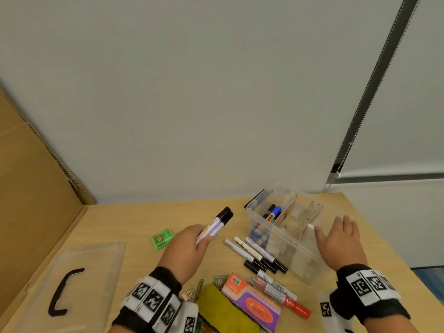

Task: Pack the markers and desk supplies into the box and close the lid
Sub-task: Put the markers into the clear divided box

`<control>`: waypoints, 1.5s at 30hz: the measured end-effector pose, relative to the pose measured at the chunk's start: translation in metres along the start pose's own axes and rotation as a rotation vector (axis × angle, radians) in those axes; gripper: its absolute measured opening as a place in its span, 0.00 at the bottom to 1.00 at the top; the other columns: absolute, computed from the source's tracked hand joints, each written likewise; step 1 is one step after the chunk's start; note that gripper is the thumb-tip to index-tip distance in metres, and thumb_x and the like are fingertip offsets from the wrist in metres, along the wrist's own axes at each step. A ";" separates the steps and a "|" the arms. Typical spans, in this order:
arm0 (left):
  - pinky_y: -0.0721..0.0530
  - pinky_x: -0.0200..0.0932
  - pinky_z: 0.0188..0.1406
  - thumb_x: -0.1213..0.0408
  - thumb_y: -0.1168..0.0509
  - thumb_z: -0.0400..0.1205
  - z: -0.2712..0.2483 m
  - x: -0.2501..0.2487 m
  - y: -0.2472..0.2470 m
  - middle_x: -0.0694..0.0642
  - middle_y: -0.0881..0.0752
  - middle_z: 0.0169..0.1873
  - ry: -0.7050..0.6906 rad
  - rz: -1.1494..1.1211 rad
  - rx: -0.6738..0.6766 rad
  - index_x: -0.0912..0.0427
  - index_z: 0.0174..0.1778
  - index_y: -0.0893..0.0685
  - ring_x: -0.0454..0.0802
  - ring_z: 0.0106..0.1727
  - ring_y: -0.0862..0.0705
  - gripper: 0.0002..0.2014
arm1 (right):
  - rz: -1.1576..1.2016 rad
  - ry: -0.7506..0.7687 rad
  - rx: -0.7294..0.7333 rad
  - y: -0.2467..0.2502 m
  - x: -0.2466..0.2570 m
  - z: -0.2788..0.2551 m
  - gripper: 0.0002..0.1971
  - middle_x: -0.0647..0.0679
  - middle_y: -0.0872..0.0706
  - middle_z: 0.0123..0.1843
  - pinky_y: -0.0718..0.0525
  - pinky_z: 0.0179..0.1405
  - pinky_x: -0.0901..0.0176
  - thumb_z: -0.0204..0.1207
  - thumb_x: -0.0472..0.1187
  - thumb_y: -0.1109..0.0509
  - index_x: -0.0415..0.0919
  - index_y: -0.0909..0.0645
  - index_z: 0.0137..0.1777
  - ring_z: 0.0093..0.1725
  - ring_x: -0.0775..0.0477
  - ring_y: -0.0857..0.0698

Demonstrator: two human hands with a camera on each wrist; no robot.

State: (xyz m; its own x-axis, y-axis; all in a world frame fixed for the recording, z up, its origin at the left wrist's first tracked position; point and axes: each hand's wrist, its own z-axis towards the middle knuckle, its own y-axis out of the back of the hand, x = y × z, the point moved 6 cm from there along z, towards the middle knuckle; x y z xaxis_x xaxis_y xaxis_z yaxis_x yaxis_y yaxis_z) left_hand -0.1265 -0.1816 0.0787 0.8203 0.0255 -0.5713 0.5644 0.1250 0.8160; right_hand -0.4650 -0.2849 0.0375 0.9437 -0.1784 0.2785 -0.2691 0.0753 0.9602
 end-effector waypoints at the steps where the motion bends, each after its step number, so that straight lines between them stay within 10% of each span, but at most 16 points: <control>1: 0.28 0.37 0.43 0.54 0.46 0.86 0.010 -0.018 -0.002 0.50 0.18 0.49 -0.016 0.015 -0.014 0.53 0.62 0.22 0.43 0.44 0.24 0.13 | 0.007 0.007 0.025 -0.005 -0.001 0.000 0.37 0.35 0.52 0.85 0.55 0.83 0.46 0.83 0.56 0.51 0.29 0.51 0.82 0.84 0.37 0.58; 13: 0.26 0.53 0.67 0.69 0.43 0.83 0.128 -0.132 -0.099 0.66 0.24 0.68 -0.065 0.415 0.254 0.69 0.70 0.30 0.63 0.68 0.26 0.18 | 0.155 -0.002 -0.013 -0.005 0.002 -0.007 0.43 0.40 0.54 0.86 0.52 0.84 0.46 0.80 0.63 0.52 0.32 0.56 0.83 0.84 0.41 0.62; 20: 0.21 0.52 0.56 0.70 0.48 0.87 0.143 -0.123 -0.127 0.66 0.17 0.58 0.007 0.366 0.521 0.70 0.64 0.23 0.63 0.55 0.17 0.15 | 0.156 0.012 -0.023 -0.003 0.003 -0.008 0.42 0.41 0.54 0.86 0.50 0.84 0.45 0.80 0.63 0.52 0.33 0.56 0.83 0.84 0.42 0.63; 26: 0.30 0.47 0.74 0.62 0.54 0.89 0.120 -0.118 -0.080 0.55 0.27 0.75 -0.144 0.041 0.269 0.57 0.78 0.32 0.54 0.75 0.27 0.21 | 0.138 0.012 -0.018 -0.003 0.003 -0.009 0.41 0.41 0.55 0.86 0.49 0.83 0.44 0.81 0.63 0.53 0.33 0.56 0.83 0.84 0.42 0.64; 31: 0.27 0.40 0.70 0.60 0.51 0.88 0.072 -0.067 -0.051 0.49 0.23 0.69 -0.154 -0.082 0.058 0.54 0.73 0.27 0.44 0.68 0.23 0.18 | 0.150 0.023 -0.012 -0.002 0.004 -0.009 0.39 0.41 0.54 0.86 0.51 0.84 0.44 0.81 0.60 0.51 0.34 0.54 0.83 0.84 0.40 0.63; 39: 0.24 0.54 0.67 0.69 0.47 0.84 0.041 -0.002 -0.109 0.53 0.27 0.71 -0.181 0.417 0.432 0.51 0.74 0.29 0.55 0.69 0.27 0.22 | 0.185 0.064 -0.083 0.000 0.002 -0.008 0.32 0.40 0.44 0.84 0.46 0.82 0.41 0.81 0.52 0.45 0.37 0.44 0.81 0.84 0.37 0.58; 45: 0.22 0.54 0.58 0.72 0.39 0.79 0.054 -0.011 -0.130 0.57 0.28 0.68 -0.250 0.669 0.440 0.56 0.73 0.31 0.58 0.66 0.29 0.25 | 0.095 0.075 -0.058 -0.001 0.002 -0.006 0.31 0.42 0.38 0.82 0.48 0.82 0.42 0.81 0.54 0.46 0.39 0.41 0.80 0.83 0.33 0.54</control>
State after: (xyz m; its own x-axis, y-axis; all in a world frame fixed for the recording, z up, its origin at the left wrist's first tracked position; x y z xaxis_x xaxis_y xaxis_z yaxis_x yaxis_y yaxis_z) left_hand -0.2039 -0.2521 -0.0167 0.9620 -0.2703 0.0392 -0.1062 -0.2379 0.9655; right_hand -0.4613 -0.2792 0.0371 0.9268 -0.0946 0.3634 -0.3483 0.1454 0.9261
